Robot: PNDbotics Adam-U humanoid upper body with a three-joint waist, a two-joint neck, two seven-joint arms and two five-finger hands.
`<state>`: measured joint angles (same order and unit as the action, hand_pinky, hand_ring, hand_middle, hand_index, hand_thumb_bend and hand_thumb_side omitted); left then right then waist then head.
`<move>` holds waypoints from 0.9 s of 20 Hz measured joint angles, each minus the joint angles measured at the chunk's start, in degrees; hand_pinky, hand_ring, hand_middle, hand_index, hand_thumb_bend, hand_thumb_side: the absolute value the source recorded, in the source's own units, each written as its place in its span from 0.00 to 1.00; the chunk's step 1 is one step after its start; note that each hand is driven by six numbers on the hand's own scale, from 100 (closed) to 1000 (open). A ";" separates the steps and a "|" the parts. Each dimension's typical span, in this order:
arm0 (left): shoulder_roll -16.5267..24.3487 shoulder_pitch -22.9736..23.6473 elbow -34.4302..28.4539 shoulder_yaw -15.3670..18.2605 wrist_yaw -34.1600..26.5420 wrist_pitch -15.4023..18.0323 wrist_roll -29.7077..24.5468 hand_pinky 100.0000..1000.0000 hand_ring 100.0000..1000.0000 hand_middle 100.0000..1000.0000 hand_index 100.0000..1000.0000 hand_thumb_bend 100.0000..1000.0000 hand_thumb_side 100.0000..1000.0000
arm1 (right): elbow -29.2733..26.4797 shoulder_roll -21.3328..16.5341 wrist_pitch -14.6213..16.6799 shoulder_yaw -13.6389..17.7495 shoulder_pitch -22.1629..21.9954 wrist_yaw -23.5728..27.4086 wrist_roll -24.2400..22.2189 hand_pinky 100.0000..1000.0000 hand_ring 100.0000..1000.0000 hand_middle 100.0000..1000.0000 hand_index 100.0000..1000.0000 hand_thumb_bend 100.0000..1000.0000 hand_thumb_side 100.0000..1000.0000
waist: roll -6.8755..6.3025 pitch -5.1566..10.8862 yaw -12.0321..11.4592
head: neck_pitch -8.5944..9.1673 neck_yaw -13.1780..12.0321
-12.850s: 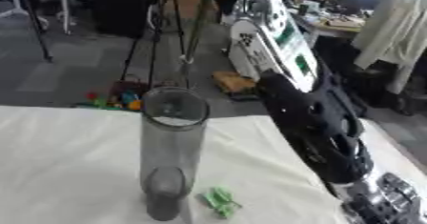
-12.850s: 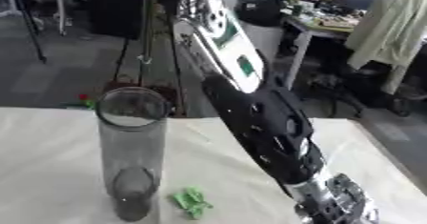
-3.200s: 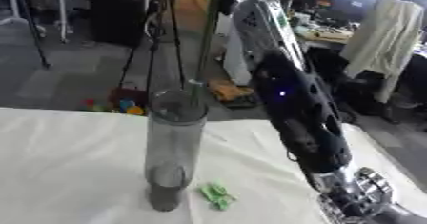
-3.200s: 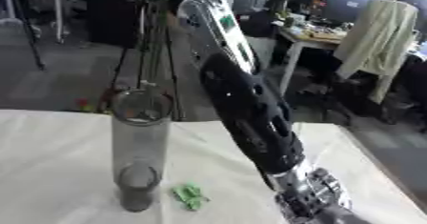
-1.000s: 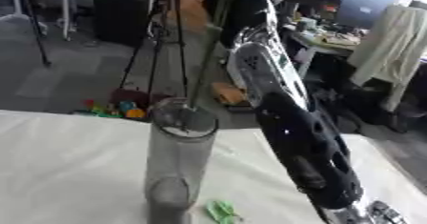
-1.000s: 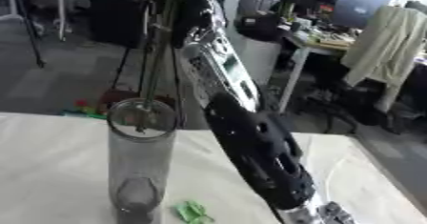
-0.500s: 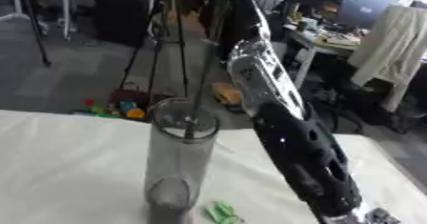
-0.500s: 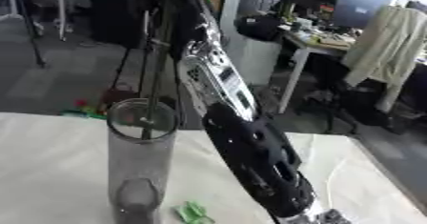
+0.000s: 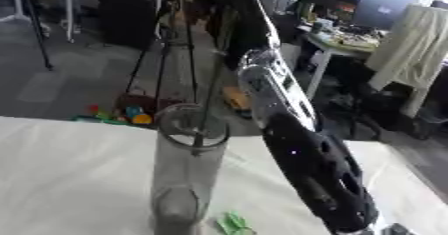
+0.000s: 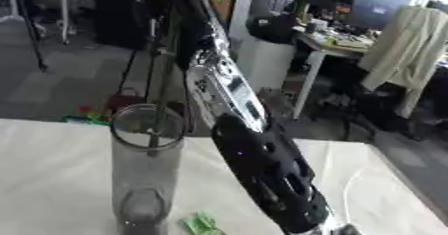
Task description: Arrange flowers into the vase.
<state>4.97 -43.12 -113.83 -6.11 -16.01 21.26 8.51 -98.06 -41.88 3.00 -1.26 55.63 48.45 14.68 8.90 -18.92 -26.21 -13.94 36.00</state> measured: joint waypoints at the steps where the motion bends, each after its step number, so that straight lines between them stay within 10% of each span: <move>1: -0.01 0.00 0.00 0.00 0.00 0.01 -0.01 0.69 0.82 0.72 0.89 0.18 0.97 | 0.26 0.29 0.02 -0.01 0.01 0.03 -0.08 0.13 0.15 0.00 0.05 0.00 0.36 | -0.01 -0.07 0.00 | 0.01 0.01; 18: -0.43 -0.02 0.00 -0.01 0.00 0.01 -0.25 0.69 0.82 0.72 0.89 0.18 0.96 | 1.70 1.80 1.54 -0.20 -0.58 -2.88 -2.92 0.28 0.33 0.00 0.18 0.00 0.53 | -0.04 -0.19 0.73 | 0.02 -0.09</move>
<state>4.54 -43.13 -113.83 -6.12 -16.01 21.27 8.27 -96.36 -40.08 4.54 -1.46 55.05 45.57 11.76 8.86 -19.11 -25.48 -13.92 35.92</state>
